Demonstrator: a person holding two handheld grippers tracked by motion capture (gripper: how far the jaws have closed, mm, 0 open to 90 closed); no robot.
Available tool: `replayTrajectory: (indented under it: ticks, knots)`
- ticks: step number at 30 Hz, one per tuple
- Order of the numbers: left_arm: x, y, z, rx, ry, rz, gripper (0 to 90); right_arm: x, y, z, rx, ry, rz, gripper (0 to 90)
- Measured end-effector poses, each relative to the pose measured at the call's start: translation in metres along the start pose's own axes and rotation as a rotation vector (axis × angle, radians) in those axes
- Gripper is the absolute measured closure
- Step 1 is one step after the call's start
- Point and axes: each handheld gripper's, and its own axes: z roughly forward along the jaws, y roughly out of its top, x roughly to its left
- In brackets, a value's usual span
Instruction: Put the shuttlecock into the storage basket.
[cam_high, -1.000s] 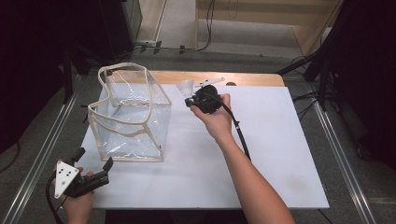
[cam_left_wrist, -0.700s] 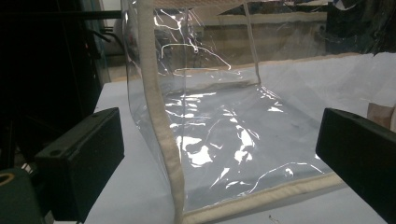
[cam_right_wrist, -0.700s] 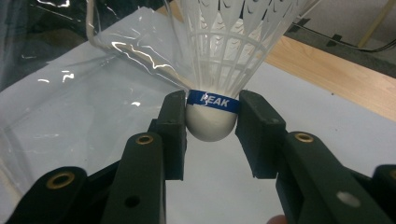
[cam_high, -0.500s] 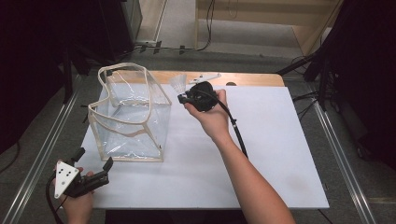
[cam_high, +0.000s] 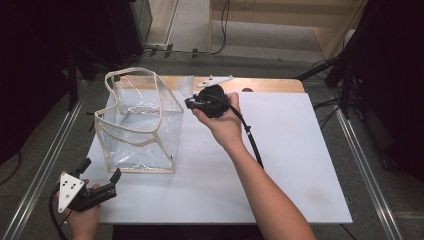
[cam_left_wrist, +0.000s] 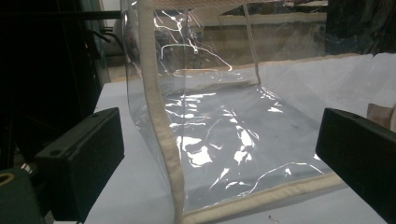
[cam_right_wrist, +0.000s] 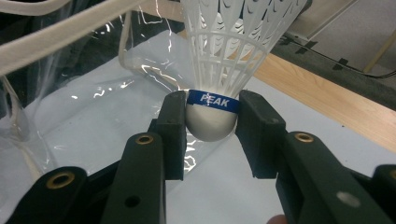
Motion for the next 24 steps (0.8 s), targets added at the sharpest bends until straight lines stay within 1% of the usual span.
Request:
replayTrajectory:
  ticks: [11, 24]
  knots:
    - [0.0, 0.0, 0.0, 0.0, 0.0, -0.002, 1.7, 0.009, 0.01, -0.009, -0.032, 0.015, -0.024, 61.7]
    - [0.0, 0.0, 0.0, 0.0, -0.001, -0.001, 1.6, 0.02, 0.018, -0.015, -0.061, 0.033, -0.051, 61.7]
